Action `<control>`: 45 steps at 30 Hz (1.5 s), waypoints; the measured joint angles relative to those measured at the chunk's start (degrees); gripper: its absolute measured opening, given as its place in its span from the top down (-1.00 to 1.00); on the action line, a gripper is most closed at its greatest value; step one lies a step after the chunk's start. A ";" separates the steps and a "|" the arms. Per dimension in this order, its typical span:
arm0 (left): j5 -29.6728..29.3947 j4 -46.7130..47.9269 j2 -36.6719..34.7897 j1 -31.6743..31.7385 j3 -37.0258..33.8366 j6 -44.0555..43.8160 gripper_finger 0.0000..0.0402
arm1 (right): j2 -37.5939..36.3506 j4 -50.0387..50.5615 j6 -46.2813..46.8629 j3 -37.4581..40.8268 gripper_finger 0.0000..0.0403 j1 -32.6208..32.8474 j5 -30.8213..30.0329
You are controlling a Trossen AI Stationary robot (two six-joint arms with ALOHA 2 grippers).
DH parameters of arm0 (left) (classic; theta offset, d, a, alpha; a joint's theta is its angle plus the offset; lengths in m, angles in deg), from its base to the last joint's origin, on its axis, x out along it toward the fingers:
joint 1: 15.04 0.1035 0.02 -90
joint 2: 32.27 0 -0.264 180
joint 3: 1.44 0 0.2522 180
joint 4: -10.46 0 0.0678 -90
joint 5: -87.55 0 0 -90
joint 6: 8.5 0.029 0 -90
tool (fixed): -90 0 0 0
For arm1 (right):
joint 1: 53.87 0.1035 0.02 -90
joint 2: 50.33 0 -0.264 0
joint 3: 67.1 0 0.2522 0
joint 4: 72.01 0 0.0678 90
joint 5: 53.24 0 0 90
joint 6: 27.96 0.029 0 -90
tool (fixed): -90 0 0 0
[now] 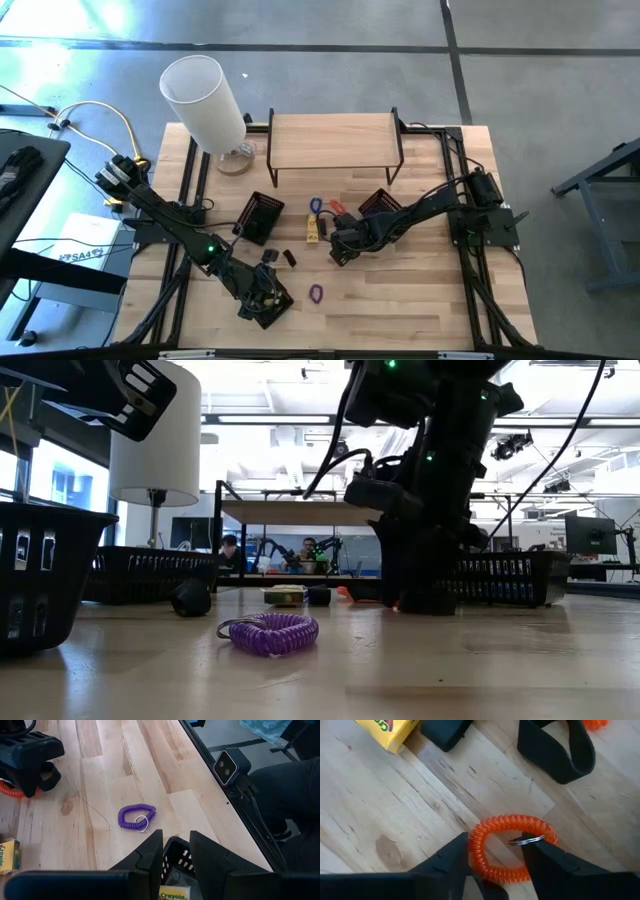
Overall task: Pick & Place Office Desk Supplies
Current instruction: Put the bottom orange spring keychain into the top right black bin
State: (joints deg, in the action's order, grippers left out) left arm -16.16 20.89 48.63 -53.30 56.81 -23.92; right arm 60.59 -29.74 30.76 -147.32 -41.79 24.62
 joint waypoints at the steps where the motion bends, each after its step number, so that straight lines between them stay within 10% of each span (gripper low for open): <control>1: 0.00 0.00 0.00 0.00 0.00 0.00 0.54 | 0.02 0.05 0.00 0.02 0.21 0.00 -0.04; 16: 0.00 0.02 0.00 -0.02 0.00 -0.11 0.54 | 0.13 -0.25 0.04 0.09 0.93 -0.07 -0.33; 45: 0.00 0.07 -0.02 -0.02 0.00 -1.09 0.54 | -10.55 17.13 -3.99 -10.39 0.98 10.15 -17.04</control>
State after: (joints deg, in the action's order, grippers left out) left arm -16.16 20.96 48.61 -53.33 56.81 -25.01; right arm 50.04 -12.61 26.78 -157.71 -31.64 7.58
